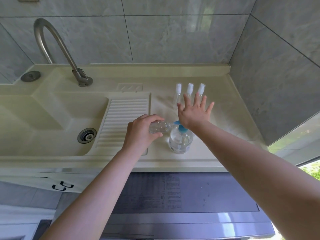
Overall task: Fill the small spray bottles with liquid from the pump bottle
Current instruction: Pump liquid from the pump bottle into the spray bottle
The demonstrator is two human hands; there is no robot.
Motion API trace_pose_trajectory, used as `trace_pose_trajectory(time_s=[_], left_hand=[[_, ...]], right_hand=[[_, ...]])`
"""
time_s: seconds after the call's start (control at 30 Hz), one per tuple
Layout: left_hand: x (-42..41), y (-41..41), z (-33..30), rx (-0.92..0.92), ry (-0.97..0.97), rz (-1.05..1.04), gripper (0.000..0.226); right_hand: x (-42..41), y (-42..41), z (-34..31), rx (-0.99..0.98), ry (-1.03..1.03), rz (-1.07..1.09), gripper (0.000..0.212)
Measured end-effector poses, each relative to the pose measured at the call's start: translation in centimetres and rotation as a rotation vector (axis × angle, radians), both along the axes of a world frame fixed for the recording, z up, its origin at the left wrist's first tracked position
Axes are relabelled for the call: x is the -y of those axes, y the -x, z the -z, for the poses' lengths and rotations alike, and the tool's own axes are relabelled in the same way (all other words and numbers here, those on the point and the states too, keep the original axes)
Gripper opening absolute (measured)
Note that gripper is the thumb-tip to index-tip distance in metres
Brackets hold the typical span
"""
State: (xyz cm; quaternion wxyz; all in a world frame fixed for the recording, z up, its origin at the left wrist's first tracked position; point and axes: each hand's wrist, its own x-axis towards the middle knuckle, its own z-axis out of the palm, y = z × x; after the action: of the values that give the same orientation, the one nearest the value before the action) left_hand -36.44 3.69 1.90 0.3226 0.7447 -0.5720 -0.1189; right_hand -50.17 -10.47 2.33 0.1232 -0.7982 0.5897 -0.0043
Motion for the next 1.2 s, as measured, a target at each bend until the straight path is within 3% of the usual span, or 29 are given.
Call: trace_pose_trajectory(time_s=[0.33, 0.53, 0.7, 1.2], left_hand=[[-0.2, -0.1, -0.1, 0.005, -0.010, -0.007, 0.049], [0.0, -0.1, 0.0, 0.004, 0.001, -0.004, 0.049], [0.1, 0.0, -0.1, -0.004, 0.007, -0.012, 0.050], [0.1, 0.2, -0.2, -0.022, 0.005, -0.010, 0.050]], right_hand=[[-0.2, -0.1, 0.2, 0.049, -0.006, 0.023, 0.058], [0.6, 0.0, -0.7, -0.018, 0.090, -0.023, 0.062], [-0.1, 0.1, 0.1, 0.000, 0.032, 0.004, 0.060], [0.6, 0.3, -1.0, -0.063, 0.128, -0.050, 0.063]])
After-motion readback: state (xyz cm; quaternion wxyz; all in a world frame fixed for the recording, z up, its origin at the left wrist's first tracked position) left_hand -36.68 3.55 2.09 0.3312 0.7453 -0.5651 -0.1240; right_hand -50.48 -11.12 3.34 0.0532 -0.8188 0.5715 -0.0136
